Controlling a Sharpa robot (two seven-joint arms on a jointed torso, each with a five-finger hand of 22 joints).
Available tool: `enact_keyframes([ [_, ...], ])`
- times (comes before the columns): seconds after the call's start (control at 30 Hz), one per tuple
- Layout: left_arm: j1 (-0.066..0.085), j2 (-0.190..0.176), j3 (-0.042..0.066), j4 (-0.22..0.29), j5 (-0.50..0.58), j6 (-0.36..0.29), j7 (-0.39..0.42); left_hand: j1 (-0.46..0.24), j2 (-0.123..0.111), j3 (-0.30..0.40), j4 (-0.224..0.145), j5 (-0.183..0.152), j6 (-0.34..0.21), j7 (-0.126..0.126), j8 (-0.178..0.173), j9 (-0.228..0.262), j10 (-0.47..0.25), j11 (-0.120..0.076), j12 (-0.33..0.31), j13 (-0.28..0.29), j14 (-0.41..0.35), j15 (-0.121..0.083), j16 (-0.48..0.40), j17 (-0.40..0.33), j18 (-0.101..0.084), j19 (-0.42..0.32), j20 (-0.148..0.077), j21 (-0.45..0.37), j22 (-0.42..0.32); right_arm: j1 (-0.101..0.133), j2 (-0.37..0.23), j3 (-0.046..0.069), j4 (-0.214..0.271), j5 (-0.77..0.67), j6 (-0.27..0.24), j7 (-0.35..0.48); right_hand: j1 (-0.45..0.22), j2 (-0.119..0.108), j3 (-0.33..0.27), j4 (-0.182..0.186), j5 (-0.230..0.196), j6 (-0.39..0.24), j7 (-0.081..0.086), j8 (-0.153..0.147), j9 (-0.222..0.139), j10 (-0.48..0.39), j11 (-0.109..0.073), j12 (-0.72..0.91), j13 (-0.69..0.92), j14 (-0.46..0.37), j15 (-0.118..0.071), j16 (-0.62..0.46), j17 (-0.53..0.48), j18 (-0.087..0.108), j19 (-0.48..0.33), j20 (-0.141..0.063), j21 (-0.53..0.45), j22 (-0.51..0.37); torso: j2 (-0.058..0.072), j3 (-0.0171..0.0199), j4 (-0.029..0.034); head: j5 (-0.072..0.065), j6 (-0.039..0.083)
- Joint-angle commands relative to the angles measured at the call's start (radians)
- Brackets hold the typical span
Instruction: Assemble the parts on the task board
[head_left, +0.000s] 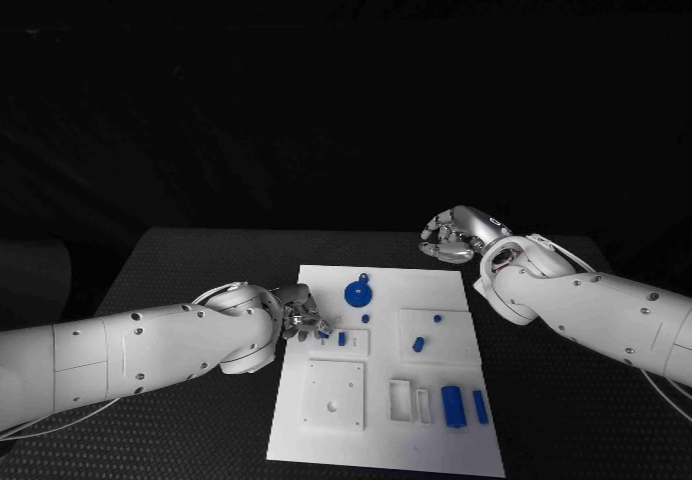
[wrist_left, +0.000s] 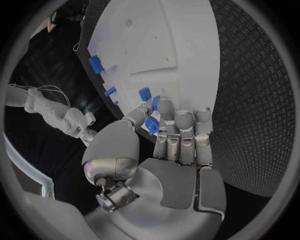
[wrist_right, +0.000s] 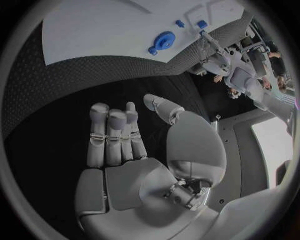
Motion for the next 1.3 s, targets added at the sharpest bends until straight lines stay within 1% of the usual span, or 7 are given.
enact_keyframes([
  [0.03,-0.001,0.004,0.0,0.0,-0.036,0.02,-0.005,0.01,0.004,0.023,-0.017,0.005,0.018,-0.008,0.027,0.013,0.043,-0.035,0.0,0.001,0.047,-0.041,0.007,-0.001,-0.001,0.006,-0.119,0.006,0.015,0.0,0.0,0.0,0.001,-0.002,0.01,0.009,-0.008,-0.001,-0.004,-0.003,0.006,0.002,0.011,-0.002,0.001,-0.005,0.002,0.004,-0.001,-0.001,-0.003,-0.004,0.002,0.03,-0.005,-0.004,-0.004,0.001,0.0,0.001,-0.0001,-0.001,-0.001],
  [0.57,-0.003,0.007,0.0,-0.006,-0.061,0.065,-0.019,0.012,0.005,0.024,-0.02,0.01,0.02,-0.009,0.027,0.013,0.045,-0.036,0.001,0.002,0.049,-0.041,0.009,-0.001,0.0,0.007,-0.119,0.007,0.015,0.0,-0.002,0.0,0.002,-0.002,0.011,0.009,-0.007,-0.001,-0.005,-0.004,0.008,0.002,0.011,-0.002,0.002,-0.005,0.002,0.004,-0.002,-0.001,-0.003,-0.004,0.002,0.03,-0.004,-0.004,-0.004,0.002,0.0,0.0001,0.0008,-0.003,-0.005],
  [0.83,-0.008,0.011,0.0,-0.011,-0.061,0.079,-0.021,0.012,0.006,0.024,-0.021,0.012,0.021,-0.01,0.027,0.013,0.046,-0.036,0.001,0.003,0.049,-0.041,0.009,0.0,0.0,0.007,-0.119,0.008,0.015,0.0,-0.002,0.0,0.002,-0.002,0.011,0.009,-0.007,-0.001,-0.005,-0.004,0.009,0.002,0.011,-0.002,0.002,-0.005,0.002,0.005,-0.002,-0.001,-0.003,-0.004,0.002,0.03,-0.004,-0.004,-0.005,0.002,0.0,-0.0001,0.0009,-0.004,-0.007],
  [0.87,-0.008,0.011,0.0,-0.012,-0.061,0.08,-0.021,0.012,0.006,0.024,-0.021,0.012,0.021,-0.01,0.027,0.013,0.046,-0.036,0.001,0.003,0.049,-0.041,0.009,0.0,0.0,0.007,-0.119,0.008,0.015,0.0,-0.002,0.0,0.002,-0.002,0.011,0.009,-0.007,-0.001,-0.005,-0.004,0.009,0.002,0.011,-0.002,0.002,-0.005,0.002,0.005,-0.002,-0.001,-0.003,-0.004,0.002,0.03,-0.004,-0.004,-0.005,0.002,0.0,-0.0006,0.0007,-0.003,-0.007],
  [1.17,-0.009,0.012,0.0,-0.019,-0.061,0.08,-0.021,0.012,0.006,0.024,-0.022,0.013,0.021,-0.01,0.027,0.012,0.046,-0.036,0.001,0.003,0.05,-0.041,0.009,0.0,0.0,0.008,-0.119,0.008,0.016,0.0,-0.003,0.0,0.003,-0.002,0.011,0.009,-0.007,-0.001,-0.005,-0.004,0.01,0.002,0.011,-0.002,0.002,-0.005,0.002,0.005,-0.002,-0.001,-0.003,-0.004,0.002,0.03,-0.004,-0.004,-0.005,0.002,0.0,0.0006,0.0008,-0.003,-0.007],
  [1.3,-0.009,0.012,0.0,-0.02,-0.062,0.087,-0.022,0.012,0.006,0.024,-0.022,0.014,0.021,-0.01,0.026,0.012,0.046,-0.036,0.001,0.003,0.05,-0.041,0.01,0.0,0.0,0.008,-0.119,0.008,0.016,0.0,-0.003,0.0,0.003,-0.002,0.011,0.009,-0.007,-0.001,-0.005,-0.005,0.01,0.002,0.011,-0.002,0.002,-0.005,0.002,0.005,-0.002,-0.001,-0.003,-0.004,0.002,0.03,-0.004,-0.004,-0.005,0.002,0.0,0.0006,0.0003,-0.003,-0.008],
])
